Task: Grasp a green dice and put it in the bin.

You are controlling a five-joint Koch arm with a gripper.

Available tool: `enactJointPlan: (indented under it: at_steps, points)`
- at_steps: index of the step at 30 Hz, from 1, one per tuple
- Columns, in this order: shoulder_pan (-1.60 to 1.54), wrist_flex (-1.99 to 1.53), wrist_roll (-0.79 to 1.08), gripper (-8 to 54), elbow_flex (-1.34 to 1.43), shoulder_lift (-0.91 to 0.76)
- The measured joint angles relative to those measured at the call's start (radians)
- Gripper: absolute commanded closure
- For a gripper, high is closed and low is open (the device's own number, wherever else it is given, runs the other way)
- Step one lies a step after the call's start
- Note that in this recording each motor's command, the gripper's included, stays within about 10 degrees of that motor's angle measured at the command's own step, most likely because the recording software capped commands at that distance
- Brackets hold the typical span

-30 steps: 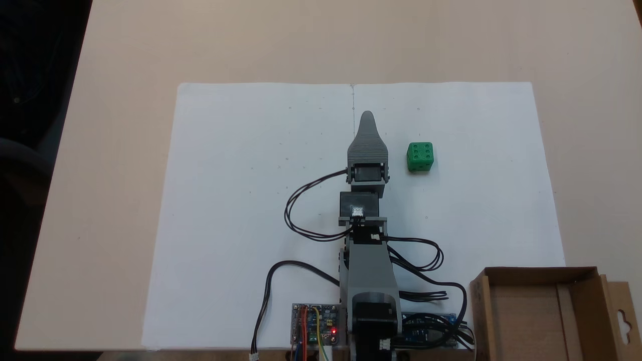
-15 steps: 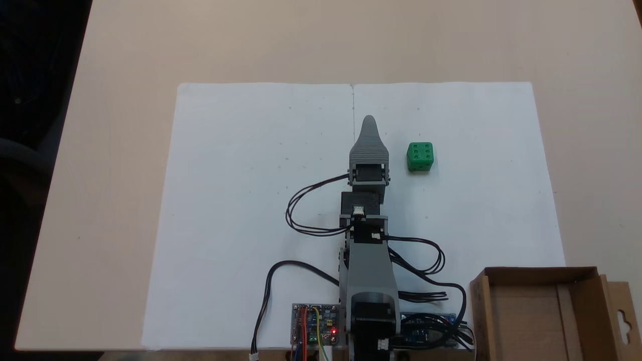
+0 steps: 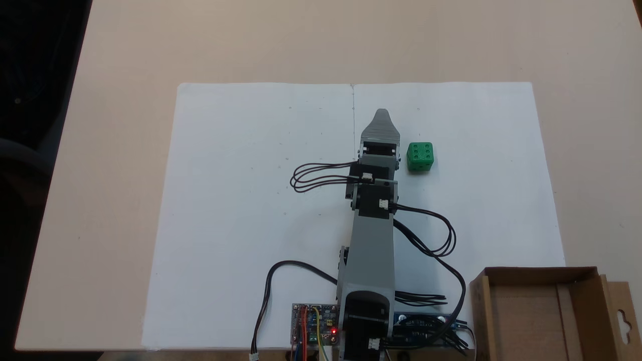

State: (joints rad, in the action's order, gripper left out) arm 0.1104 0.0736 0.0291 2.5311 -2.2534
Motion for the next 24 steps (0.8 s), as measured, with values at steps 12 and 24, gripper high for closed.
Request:
enactJointPlan:
  at_steps: [12, 24]
  points:
    - [0.094, -0.592, 0.0, 3.3, -0.345, 0.066]
    - [0.316, -0.661, 0.186, 3.3, -0.62, 0.319]
